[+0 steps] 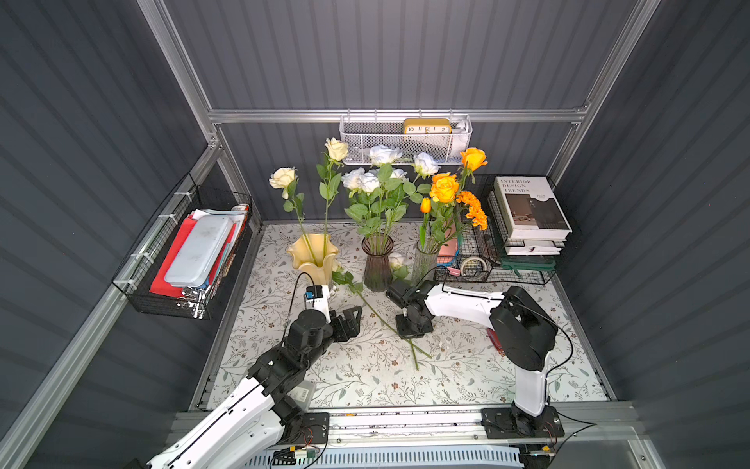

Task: Arrange the flowers in different vases according to their colors
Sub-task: Pick up the flower at the center of the board.

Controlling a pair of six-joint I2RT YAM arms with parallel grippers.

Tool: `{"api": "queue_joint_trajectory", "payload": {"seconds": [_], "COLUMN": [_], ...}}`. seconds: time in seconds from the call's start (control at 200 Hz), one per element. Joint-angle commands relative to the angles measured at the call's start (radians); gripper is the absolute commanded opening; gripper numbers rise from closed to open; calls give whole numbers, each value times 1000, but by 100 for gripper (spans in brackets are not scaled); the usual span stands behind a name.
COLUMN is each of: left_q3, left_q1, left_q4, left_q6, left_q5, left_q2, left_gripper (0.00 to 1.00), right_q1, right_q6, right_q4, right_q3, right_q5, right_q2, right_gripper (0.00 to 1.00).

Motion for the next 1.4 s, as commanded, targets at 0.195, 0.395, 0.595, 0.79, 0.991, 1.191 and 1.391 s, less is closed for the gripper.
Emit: {"api": "queue_joint_trajectory", "payload": {"seconds": [0.195,0.395,0.595,0.79,0.991,1.191,1.391], "left_q3": [-6,0,16,28,41,43,51], "left_q1": [5,5,5,5,5,5,6], "left_q4": [9,18,13,-27,-55,-69,-94], "left_q6": [9,15,23,8,19,14,-1], "left_q5": [7,8,1,-65,-107,-103,-161], "left_q2": [2,-7,-7,-64,-122,-119,-143], "left_gripper": [88,88,88,87,88,87,87], "right_q1": [4,7,38,143,198,198,194], "right_q6": [-39,-75,-111,-128,-250,-362,-507], "right_q4": [-113,-179,-260,-252,-155,-109,163], "right_q3": [12,-47,-124,-151,32,254,396], "right_q5": [133,141,61,25,121,129,218], "right_q2": [-27,-243,-508,-780,-805,-744,-620], "right_gripper": [0,0,0,0,0,0,0]}}
